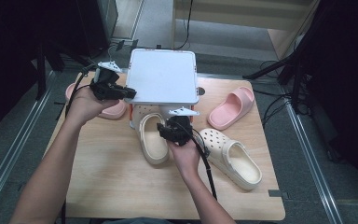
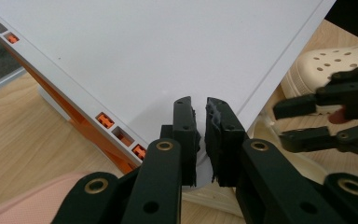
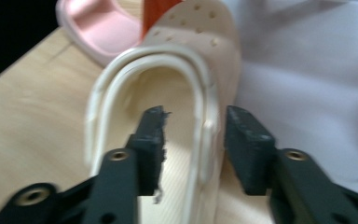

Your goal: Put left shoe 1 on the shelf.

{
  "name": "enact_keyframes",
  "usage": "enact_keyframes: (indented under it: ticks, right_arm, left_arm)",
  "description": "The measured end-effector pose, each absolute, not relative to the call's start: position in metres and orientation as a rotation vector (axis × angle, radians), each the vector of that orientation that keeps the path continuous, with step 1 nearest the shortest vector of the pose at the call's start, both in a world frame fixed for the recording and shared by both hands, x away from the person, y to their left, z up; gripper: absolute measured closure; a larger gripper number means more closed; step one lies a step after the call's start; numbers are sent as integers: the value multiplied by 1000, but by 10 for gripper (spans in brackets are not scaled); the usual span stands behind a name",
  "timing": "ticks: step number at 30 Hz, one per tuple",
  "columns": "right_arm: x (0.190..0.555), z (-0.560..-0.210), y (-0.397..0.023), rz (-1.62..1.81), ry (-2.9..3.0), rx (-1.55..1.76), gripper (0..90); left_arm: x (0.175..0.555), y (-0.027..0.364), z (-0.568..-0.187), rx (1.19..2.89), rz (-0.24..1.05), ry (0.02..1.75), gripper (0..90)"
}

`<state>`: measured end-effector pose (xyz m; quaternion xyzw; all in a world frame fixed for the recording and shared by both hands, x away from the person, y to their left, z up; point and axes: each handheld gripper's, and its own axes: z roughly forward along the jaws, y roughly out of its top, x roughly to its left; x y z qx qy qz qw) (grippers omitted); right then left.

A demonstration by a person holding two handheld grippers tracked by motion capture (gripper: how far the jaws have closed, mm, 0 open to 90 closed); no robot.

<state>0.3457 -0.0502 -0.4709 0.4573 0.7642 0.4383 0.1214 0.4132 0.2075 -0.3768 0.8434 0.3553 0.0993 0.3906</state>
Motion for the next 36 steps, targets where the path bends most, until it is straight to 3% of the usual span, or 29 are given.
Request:
enact_keyframes:
  ticks: [5, 11, 21, 36]
  right_arm:
    - [327, -469, -63, 1326, 2304, 1312, 778]
    - [302, -473, -70, 1298, 2409, 1251, 895]
    - [255, -493, -80, 1300, 2480, 1084, 900]
    - [263, -515, -68, 1189, 2546, 1103, 900]
  left_arm:
    - [413, 208, -377, 2143, 254, 901, 821]
    - [413, 207, -378, 2137, 253, 902, 822]
    - [413, 206, -377, 2137, 256, 906, 825]
    - [413, 206, -378, 2132, 256, 909, 827]
